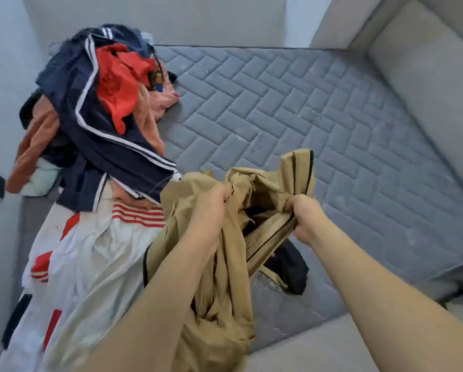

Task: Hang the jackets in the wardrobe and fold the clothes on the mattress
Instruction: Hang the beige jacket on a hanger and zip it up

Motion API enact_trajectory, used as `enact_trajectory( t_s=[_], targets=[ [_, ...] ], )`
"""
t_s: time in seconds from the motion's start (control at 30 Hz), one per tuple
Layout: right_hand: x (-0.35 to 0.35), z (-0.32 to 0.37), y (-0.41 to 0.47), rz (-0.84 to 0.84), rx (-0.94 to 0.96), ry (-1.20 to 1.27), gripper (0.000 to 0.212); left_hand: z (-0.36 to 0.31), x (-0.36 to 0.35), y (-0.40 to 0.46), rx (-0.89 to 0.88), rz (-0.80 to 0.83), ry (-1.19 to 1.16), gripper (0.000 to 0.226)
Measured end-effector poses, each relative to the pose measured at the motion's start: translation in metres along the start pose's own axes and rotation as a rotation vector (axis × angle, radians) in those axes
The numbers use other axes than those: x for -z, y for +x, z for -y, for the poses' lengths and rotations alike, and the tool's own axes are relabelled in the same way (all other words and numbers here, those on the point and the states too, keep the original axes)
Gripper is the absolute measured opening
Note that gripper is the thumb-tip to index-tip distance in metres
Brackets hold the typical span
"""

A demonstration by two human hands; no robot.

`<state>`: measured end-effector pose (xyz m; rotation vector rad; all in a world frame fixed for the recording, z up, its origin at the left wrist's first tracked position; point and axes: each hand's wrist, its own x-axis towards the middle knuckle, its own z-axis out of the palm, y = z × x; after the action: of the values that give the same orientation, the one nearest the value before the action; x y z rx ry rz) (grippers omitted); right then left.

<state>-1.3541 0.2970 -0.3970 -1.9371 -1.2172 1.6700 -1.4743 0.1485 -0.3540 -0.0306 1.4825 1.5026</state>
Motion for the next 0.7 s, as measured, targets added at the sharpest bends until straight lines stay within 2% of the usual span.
enact_trajectory(
  t_s=[0.1,0.2,0.3,0.4,0.53,0.63,0.7],
  targets=[
    [0.074,0.043,-0.067,-0.004,0.102,0.096,0.02,-0.042,-0.081,-0.063,-0.084,0.165,0.008,0.008],
    [0.168,0.074,-0.125,-0.056,0.336,0.032,0.015,-0.069,-0.161,-0.131,-0.171,0.378,0.008,0.021],
    [0.277,0.103,-0.174,-0.206,0.514,0.063,0.023,-0.083,-0.247,-0.198,-0.31,0.555,0.067,0.047],
    [0.381,0.112,-0.226,-0.401,0.661,0.218,0.023,-0.079,-0.32,-0.274,-0.464,0.692,0.162,0.058],
    [0.505,0.101,-0.292,-0.636,0.834,0.412,0.021,-0.057,-0.406,-0.364,-0.781,0.901,0.382,0.048],
    [0.586,0.087,-0.337,-0.723,0.904,0.468,0.016,-0.038,-0.462,-0.414,-1.024,1.067,0.533,0.034],
    [0.634,0.077,-0.361,-0.756,0.962,0.487,0.016,-0.026,-0.495,-0.435,-1.016,1.211,0.555,0.027]
  ],
)
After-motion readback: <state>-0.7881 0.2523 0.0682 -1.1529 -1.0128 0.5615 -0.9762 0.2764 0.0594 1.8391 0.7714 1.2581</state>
